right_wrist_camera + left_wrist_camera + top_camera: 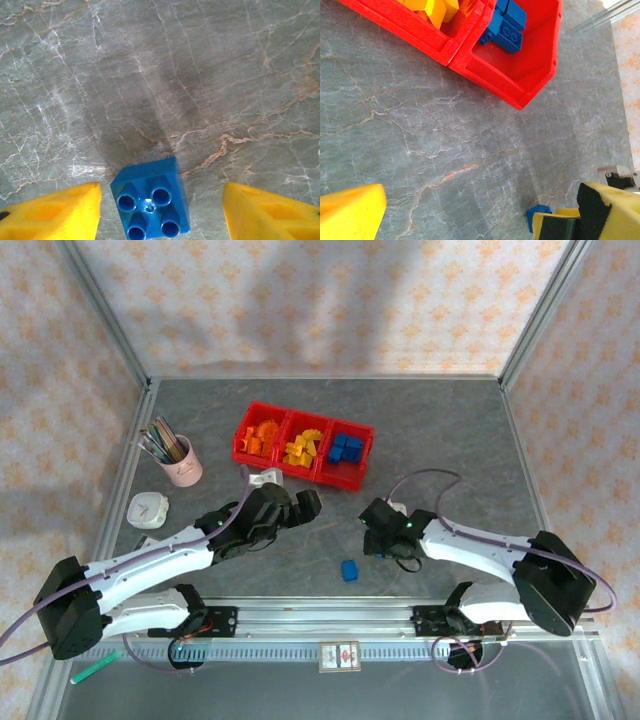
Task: Sort the legos into containers by color
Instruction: Pick up the lego from the bottom-center of the table.
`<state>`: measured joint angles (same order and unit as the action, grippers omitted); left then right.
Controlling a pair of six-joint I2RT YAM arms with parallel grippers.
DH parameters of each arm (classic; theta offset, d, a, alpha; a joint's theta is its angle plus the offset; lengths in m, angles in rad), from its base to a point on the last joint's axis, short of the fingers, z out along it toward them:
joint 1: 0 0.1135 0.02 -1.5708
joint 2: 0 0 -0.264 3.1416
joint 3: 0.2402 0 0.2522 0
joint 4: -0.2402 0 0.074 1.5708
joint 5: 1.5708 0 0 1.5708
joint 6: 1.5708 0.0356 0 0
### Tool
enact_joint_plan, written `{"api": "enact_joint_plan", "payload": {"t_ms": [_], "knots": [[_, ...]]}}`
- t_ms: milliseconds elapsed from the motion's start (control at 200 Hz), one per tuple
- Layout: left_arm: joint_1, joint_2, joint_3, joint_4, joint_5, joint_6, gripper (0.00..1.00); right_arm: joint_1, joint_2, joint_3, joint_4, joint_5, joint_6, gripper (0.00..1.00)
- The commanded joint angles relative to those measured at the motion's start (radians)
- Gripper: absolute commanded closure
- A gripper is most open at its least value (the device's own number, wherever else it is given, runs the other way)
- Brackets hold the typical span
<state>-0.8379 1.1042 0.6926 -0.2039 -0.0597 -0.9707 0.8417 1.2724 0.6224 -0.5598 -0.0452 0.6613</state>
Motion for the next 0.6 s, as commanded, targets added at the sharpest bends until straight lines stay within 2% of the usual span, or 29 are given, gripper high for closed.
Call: {"api": "enact_joint_plan", "payload": {"t_ms": [0, 445, 596], "knots": [[-0.007, 0.008, 0.02, 0.002, -0.037, 0.009, 0.01, 0.005, 0.026, 0.008, 0.016, 0.027, -0.009, 0.39], [-0.007, 0.016, 0.025, 0.001, -0.041, 0.013, 0.01, 0.004, 0.088, 0.044, 0.01, 0.064, -0.061, 0.64], [-0.006, 0.016, 0.039, 0.004, -0.045, 0.022, 0.01, 0.004, 0.08, 0.092, -0.022, 0.084, -0.073, 0.67]]}}
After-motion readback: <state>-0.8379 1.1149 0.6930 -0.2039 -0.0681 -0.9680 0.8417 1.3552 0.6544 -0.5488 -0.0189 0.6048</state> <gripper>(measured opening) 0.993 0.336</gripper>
